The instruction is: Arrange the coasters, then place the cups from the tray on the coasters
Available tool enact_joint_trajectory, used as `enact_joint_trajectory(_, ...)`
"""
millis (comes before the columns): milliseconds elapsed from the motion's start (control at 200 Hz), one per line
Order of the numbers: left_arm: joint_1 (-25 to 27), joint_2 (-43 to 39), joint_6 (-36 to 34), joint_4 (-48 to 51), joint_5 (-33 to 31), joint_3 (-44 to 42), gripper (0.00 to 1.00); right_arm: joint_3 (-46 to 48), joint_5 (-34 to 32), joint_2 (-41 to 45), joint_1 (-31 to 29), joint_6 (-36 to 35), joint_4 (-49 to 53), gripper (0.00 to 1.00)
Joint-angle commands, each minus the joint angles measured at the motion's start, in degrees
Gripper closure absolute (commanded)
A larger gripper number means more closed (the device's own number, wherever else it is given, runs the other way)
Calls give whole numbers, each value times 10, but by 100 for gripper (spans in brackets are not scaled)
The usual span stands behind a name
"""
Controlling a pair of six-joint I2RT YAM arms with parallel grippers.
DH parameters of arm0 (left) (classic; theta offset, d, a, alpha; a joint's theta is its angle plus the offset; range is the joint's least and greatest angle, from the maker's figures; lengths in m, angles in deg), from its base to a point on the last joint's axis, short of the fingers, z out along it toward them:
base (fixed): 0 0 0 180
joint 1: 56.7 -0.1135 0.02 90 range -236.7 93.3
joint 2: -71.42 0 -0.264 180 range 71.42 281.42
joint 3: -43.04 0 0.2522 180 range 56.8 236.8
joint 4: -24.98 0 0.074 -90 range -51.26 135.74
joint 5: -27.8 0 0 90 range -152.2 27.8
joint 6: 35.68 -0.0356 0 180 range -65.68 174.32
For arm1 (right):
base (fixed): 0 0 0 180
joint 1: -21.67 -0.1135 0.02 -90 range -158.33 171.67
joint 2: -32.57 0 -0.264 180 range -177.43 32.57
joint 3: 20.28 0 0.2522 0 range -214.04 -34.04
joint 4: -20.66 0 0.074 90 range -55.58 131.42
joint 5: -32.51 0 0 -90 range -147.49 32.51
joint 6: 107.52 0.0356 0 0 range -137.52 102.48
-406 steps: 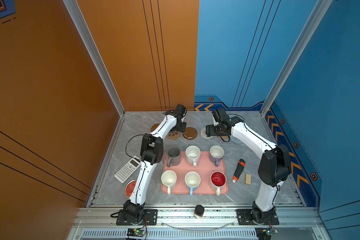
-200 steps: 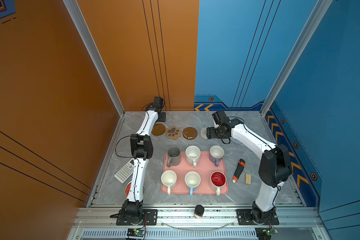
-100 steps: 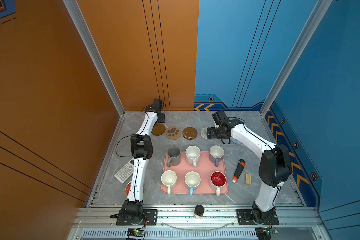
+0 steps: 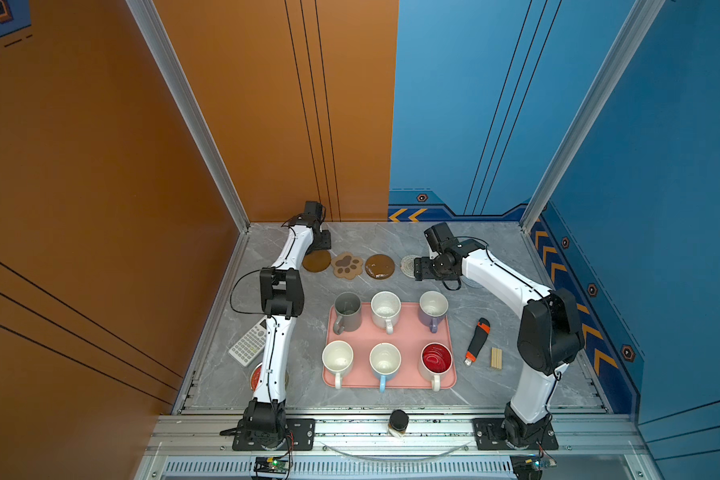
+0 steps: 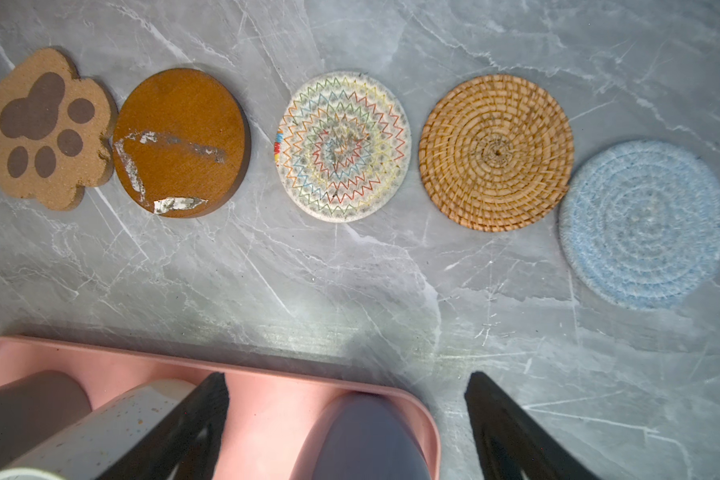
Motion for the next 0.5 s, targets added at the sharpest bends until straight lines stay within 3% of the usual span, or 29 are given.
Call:
enact_joint_trajectory(0, -4, -7, 3, 33, 16, -4, 36, 9, 0, 18, 4, 9, -5, 12)
enact_joint_trajectory(491, 1, -52, 7, 44, 6, -72, 41, 27, 2, 35, 4, 11, -13, 12)
